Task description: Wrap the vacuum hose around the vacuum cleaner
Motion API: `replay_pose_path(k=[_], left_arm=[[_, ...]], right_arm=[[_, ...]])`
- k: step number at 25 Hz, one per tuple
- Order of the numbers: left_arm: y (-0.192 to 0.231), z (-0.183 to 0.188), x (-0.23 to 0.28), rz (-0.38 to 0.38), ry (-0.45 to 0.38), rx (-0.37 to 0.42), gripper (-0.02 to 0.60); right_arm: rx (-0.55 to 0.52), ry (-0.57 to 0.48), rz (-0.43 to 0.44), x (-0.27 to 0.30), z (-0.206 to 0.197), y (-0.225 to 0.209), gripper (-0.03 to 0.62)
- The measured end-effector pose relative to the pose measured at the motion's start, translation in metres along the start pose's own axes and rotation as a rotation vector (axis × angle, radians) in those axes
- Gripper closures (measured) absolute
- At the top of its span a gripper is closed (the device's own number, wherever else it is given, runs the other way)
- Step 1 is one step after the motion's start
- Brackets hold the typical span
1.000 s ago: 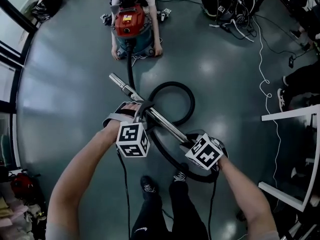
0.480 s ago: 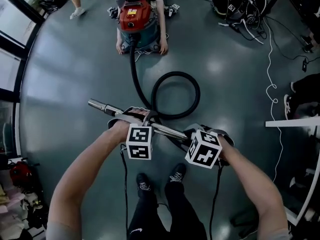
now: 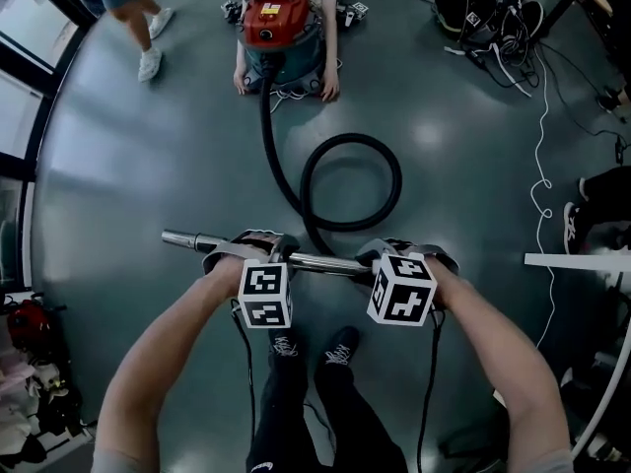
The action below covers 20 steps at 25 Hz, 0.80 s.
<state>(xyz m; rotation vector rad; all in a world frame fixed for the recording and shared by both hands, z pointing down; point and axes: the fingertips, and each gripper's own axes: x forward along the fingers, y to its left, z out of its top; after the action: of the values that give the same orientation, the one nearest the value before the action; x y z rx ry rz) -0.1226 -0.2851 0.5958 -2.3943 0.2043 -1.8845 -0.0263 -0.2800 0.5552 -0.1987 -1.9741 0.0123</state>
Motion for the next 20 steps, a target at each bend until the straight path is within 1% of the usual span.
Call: replay_pose_path(k=[4, 7, 9, 12, 16, 18, 20], left_arm=[[0.002, -0.011, 0.006, 0.0, -0.071, -0.12, 0.433], [0.001, -0.028, 0.02, 0.0, -0.067, -0.182, 0.434], [0.001, -0.042, 0.027, -0.003, -0.077, -0.235, 0.434], [0.0, -0.068, 0.036, -0.006, -0.1, -0.335, 0.434], [0.006, -0.1, 0.046, 0.002, -0.135, -0.47, 0.434], [0.012, -0.112, 0.052, 0.006, -0.154, -0.532, 0.434], [0.019, -0.119, 0.059, 0.003, -0.181, -0.587, 0.434]], right_arm=[[-0.077, -0.013, -0.073, 0.013, 0.006, -0.022, 0.421], [-0.101, -0.038, -0.117, 0.017, 0.015, -0.037, 0.421], [-0.098, -0.049, -0.168, 0.019, 0.021, -0.049, 0.421], [-0.043, -0.087, -0.268, 0.021, 0.035, -0.07, 0.421], [0.087, -0.125, -0.395, 0.017, 0.049, -0.094, 0.421], [0.16, -0.137, -0.431, 0.019, 0.05, -0.1, 0.421], [0.235, -0.15, -0.445, 0.023, 0.047, -0.1, 0.421]])
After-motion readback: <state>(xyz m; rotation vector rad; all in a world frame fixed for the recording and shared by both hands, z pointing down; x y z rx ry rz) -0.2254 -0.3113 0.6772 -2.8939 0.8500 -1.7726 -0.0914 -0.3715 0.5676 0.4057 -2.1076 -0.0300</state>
